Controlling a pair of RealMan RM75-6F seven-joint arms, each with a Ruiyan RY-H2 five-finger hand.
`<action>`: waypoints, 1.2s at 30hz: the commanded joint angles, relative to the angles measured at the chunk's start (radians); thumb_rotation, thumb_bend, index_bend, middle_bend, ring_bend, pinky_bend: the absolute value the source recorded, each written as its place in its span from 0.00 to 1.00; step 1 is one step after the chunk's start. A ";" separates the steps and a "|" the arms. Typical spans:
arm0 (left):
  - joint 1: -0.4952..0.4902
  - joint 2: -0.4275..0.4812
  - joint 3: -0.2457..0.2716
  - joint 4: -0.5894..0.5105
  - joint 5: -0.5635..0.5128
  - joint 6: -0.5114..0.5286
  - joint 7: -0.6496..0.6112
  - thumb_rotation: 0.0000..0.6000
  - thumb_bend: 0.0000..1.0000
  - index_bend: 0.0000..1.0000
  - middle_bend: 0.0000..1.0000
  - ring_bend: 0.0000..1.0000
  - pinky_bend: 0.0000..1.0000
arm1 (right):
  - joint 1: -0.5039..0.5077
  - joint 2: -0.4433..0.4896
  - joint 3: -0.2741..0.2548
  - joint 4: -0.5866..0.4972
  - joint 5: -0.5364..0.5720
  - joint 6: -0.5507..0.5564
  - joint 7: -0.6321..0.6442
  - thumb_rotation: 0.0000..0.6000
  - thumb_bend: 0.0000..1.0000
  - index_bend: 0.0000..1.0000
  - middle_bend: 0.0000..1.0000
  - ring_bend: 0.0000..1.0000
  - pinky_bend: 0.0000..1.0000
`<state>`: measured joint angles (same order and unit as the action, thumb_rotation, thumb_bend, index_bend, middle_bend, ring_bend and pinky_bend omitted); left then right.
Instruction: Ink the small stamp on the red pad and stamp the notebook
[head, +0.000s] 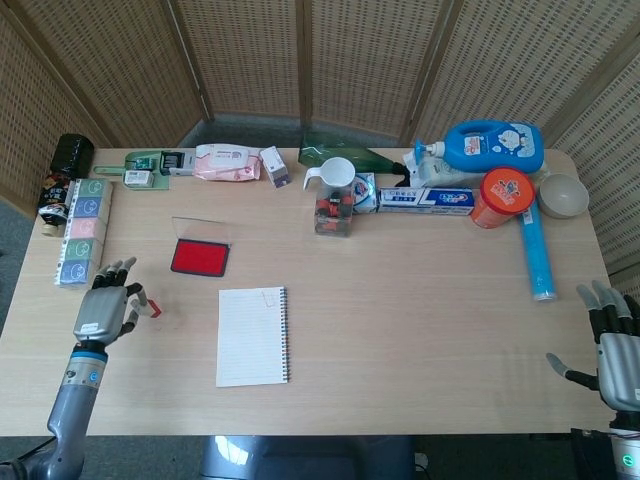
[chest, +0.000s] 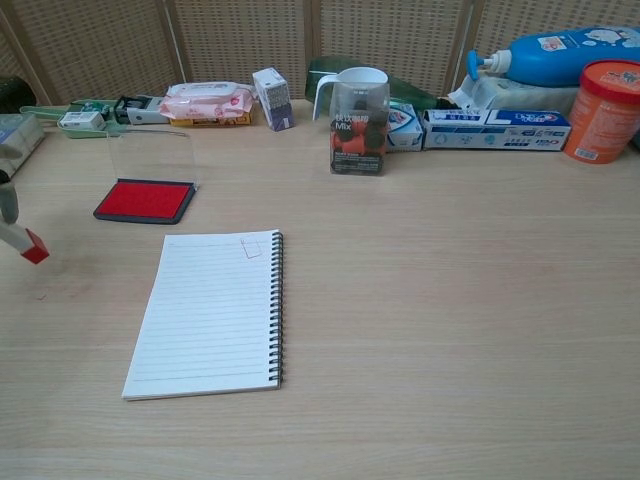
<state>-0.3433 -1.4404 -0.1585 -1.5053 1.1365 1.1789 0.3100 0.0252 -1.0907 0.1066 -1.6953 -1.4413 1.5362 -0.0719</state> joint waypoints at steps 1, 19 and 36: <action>-0.029 0.031 -0.038 -0.036 -0.047 -0.027 0.022 1.00 0.45 0.58 0.00 0.00 0.04 | 0.001 -0.002 -0.001 0.000 0.000 -0.002 -0.002 0.87 0.05 0.00 0.00 0.00 0.00; -0.262 -0.124 -0.181 0.142 -0.345 -0.144 0.162 1.00 0.45 0.59 0.00 0.00 0.04 | 0.012 -0.009 0.004 0.018 0.037 -0.037 -0.001 0.87 0.05 0.00 0.00 0.00 0.00; -0.378 -0.322 -0.202 0.362 -0.465 -0.138 0.241 1.00 0.45 0.61 0.00 0.00 0.04 | 0.023 -0.014 0.008 0.032 0.052 -0.067 0.048 0.86 0.05 0.00 0.00 0.00 0.00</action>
<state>-0.7025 -1.7344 -0.3538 -1.1730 0.6863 1.0394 0.5381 0.0472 -1.1031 0.1154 -1.6653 -1.3862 1.4706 -0.0271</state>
